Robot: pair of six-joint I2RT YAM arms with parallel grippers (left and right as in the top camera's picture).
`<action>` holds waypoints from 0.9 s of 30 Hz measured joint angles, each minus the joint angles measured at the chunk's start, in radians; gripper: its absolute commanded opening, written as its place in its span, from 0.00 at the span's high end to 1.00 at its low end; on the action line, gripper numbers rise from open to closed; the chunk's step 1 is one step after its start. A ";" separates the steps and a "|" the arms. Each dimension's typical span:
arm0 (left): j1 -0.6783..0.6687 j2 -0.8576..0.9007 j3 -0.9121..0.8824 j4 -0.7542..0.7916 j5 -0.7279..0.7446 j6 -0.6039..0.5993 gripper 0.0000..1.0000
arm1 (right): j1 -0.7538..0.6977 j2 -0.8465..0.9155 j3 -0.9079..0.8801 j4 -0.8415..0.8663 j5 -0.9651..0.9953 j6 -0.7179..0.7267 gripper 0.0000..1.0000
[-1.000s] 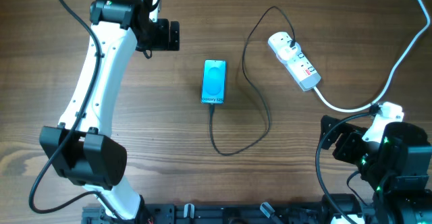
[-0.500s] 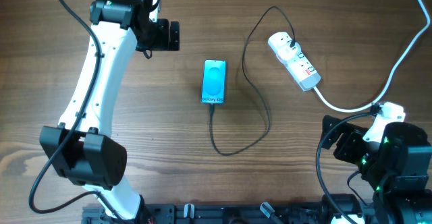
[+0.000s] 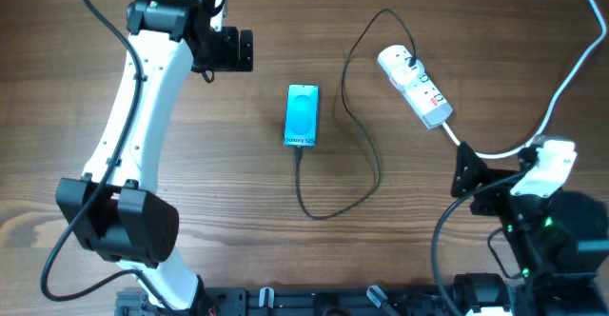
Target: Plug charger to phone and switch on socket
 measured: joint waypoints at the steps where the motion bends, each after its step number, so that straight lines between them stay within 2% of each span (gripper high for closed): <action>1: 0.000 0.000 0.000 0.000 0.000 0.000 0.00 | 0.000 -0.040 -0.072 0.064 -0.013 -0.017 0.00; 6: 0.000 0.000 0.000 0.000 0.000 0.000 0.00 | 0.000 -0.206 -0.327 0.322 -0.048 -0.046 0.00; 14: 0.000 0.000 0.000 0.000 0.000 0.000 0.00 | 0.000 -0.394 -0.602 0.526 -0.061 -0.075 0.00; 21: 0.000 0.000 0.000 0.000 0.000 0.000 0.00 | 0.000 -0.400 -0.721 0.673 -0.061 -0.098 0.00; 27: 0.000 0.000 0.000 0.000 0.000 0.000 0.00 | 0.000 -0.401 -0.727 0.690 -0.026 -0.120 0.00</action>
